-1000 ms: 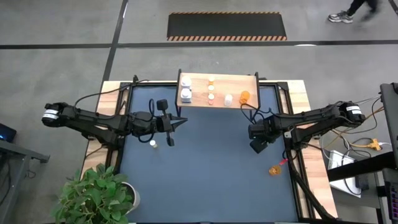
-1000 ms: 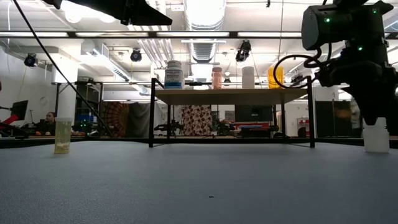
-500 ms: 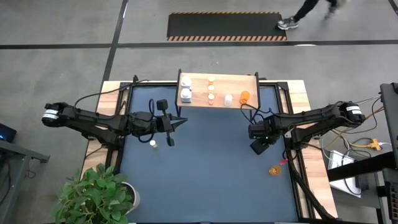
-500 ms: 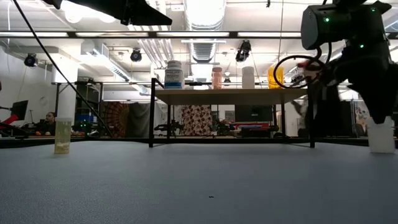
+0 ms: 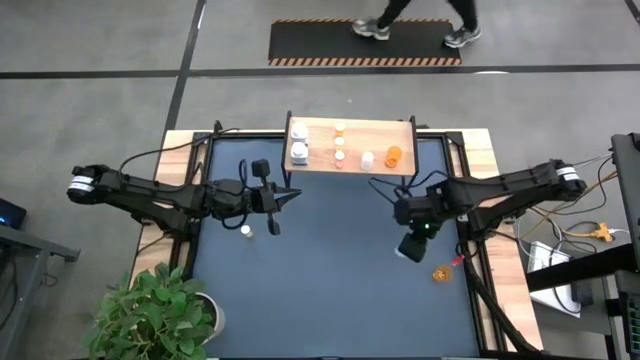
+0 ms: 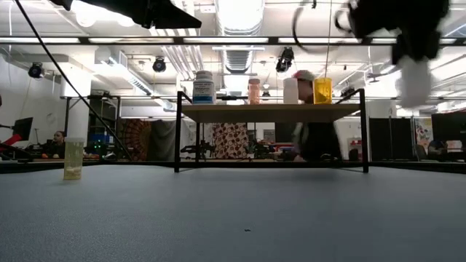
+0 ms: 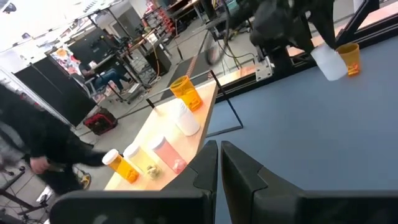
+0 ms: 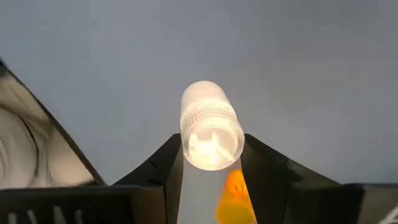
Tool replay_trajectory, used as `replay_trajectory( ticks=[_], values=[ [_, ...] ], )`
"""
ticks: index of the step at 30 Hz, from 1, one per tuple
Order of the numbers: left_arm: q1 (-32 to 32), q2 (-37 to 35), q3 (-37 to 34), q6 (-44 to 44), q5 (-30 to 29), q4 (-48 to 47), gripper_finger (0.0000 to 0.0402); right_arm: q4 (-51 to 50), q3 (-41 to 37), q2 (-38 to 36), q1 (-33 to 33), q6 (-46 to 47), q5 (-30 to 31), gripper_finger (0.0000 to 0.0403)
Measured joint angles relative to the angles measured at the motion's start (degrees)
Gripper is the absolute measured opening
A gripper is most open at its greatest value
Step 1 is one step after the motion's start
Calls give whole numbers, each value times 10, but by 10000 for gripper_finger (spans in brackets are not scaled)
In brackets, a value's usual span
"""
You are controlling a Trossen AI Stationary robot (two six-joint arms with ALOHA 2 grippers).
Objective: Pick and place medicine bottles onto shelf by color
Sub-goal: Put the transparent pill bottle on the shelf
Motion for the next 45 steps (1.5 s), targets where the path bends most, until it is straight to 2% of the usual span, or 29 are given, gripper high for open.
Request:
replay_trajectory(
  ticks=[5,8,11,19,22,30,40,45],
  values=[
    [0,0,0,2,0,2,2,0,98,23,2,-23,58,129],
    [0,0,0,2,0,2,2,-1,160,48,1,-74,77,129],
    [0,1,0,2,0,2,2,-10,229,83,-1,-135,120,129],
    [0,1,0,1,0,2,2,-153,450,212,-42,-272,283,130],
    [0,1,0,0,0,2,2,-198,523,258,-75,-327,313,130],
    [0,1,0,0,0,-4,2,-216,656,331,-185,-439,313,130],
    [0,1,-2,0,0,-4,2,-251,700,374,-355,-449,308,130],
    [0,1,-2,0,0,-3,2,-261,700,415,-422,-455,224,130]
  ],
)
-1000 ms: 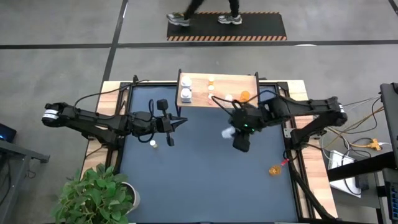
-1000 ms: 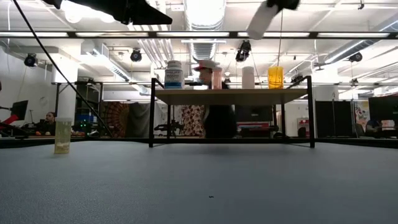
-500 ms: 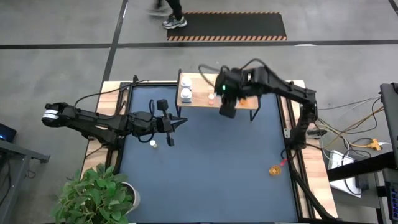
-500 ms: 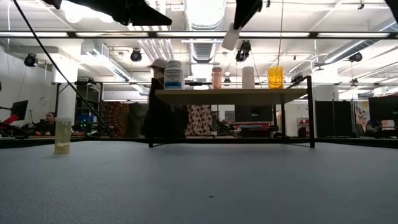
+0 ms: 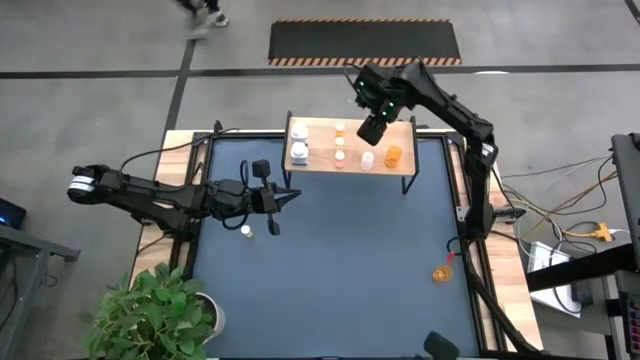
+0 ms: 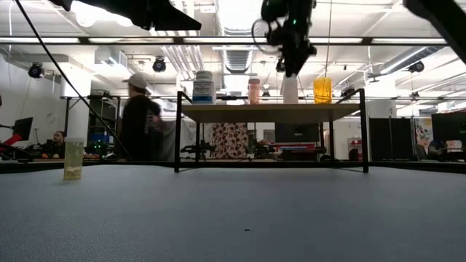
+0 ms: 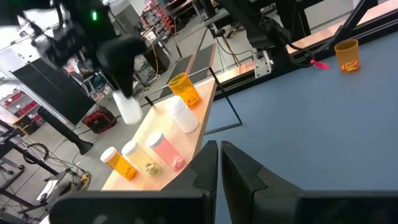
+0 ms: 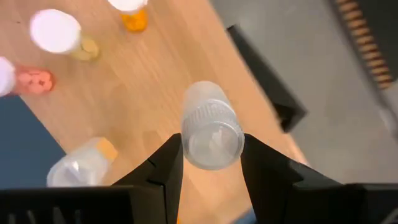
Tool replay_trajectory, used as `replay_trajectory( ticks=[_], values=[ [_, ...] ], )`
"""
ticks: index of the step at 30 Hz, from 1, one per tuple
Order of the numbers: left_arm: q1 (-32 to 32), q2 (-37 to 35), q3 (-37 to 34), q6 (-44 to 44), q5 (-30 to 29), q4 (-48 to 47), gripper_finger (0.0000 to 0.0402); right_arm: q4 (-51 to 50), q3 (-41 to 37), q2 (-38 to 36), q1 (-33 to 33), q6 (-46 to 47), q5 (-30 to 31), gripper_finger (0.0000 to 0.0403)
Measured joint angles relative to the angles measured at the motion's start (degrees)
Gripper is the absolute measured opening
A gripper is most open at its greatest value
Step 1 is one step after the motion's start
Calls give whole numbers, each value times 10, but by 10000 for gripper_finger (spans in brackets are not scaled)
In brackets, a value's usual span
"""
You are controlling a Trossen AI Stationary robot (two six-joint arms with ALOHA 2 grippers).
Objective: Pick and place medicine bottles onto shelf by color
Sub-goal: Put the transparent pill bottle on the shelf
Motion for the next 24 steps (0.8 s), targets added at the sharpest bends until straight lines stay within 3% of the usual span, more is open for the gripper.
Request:
replay_trajectory(
  ticks=[7,24],
  values=[
    [0,0,-1,0,0,0,2,0,0,45,-34,-23,-47,130],
    [0,0,-1,0,0,0,2,1,0,51,-27,-24,-53,130]
  ],
)
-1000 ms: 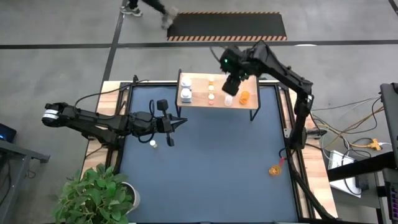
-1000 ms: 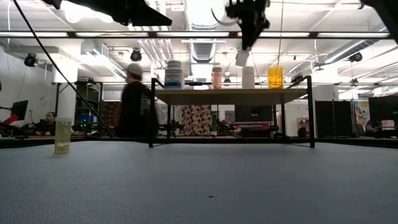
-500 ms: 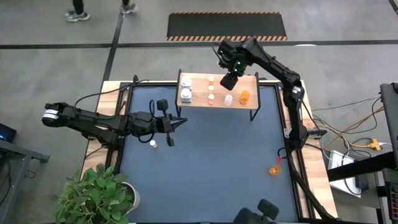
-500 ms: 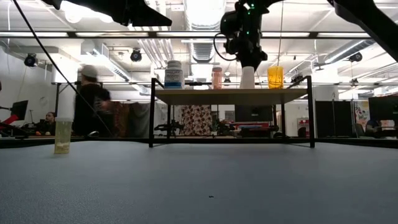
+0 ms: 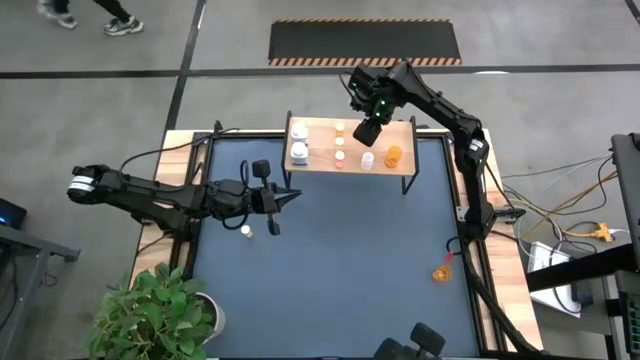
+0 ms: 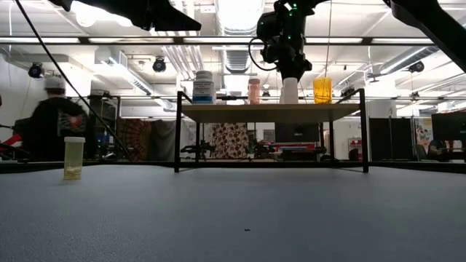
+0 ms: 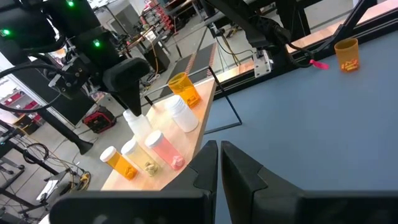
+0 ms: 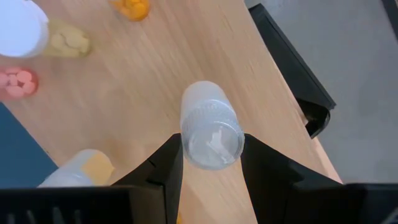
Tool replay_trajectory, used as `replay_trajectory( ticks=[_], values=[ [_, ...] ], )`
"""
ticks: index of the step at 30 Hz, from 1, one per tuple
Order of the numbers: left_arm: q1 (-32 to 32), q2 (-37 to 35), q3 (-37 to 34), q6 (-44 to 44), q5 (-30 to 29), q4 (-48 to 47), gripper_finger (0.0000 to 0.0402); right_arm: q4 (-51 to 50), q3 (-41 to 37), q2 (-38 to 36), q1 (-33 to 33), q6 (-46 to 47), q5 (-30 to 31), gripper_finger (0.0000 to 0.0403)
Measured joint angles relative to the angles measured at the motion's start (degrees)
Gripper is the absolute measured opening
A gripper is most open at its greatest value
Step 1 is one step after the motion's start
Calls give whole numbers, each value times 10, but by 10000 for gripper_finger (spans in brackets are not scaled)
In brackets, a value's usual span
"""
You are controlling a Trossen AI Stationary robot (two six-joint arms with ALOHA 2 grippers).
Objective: Pick and place medicine bottles onto shelf by color
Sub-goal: Put the transparent pill bottle on the shelf
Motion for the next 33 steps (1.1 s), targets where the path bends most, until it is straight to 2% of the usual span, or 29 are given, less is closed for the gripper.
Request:
replay_trajectory(
  ticks=[12,21,26,33],
  values=[
    [0,0,0,0,0,0,2,0,-1,5,7,3,1,188],
    [0,0,0,0,0,0,2,0,23,-1,7,4,2,192],
    [0,0,0,0,0,0,2,0,41,-14,7,4,4,170],
    [0,0,0,4,0,0,2,0,39,-10,7,5,6,76]
  ],
)
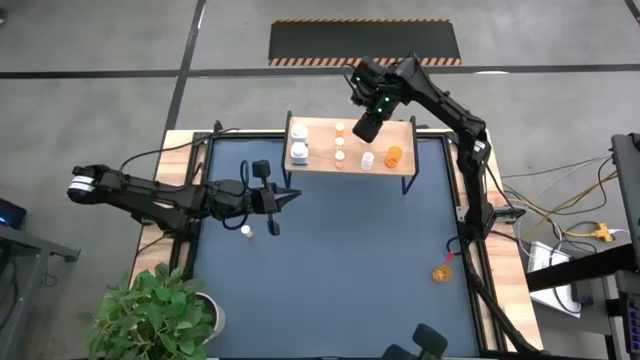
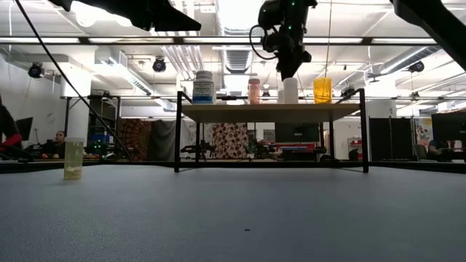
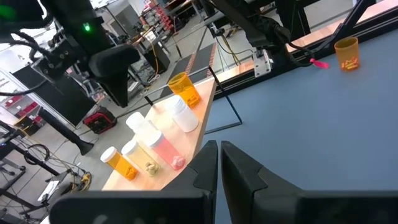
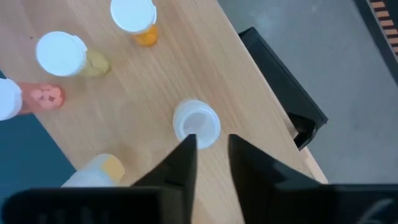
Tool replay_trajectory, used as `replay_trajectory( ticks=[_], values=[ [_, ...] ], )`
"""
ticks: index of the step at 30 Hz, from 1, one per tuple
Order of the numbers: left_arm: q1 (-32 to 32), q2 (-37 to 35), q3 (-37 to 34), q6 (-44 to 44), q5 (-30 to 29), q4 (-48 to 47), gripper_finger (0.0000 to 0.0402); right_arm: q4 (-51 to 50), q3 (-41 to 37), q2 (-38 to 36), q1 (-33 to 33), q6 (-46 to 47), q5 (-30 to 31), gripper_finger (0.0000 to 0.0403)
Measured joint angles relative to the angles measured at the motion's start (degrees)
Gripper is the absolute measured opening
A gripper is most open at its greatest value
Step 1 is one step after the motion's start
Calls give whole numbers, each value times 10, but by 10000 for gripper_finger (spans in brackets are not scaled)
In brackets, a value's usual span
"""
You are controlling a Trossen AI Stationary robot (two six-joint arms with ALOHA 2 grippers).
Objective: Pick and place medicine bottles onto shelf by color
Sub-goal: Put the transparent pill bottle on the shelf
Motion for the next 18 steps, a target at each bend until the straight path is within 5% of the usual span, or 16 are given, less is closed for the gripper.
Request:
replay_trajectory(
  ticks=[5,18],
  values=[
    [0,0,0,0,0,0,2,1,-3,13,0,3,1,16],
    [0,0,-1,0,0,0,2,26,-19,16,0,4,1,13]
  ],
)
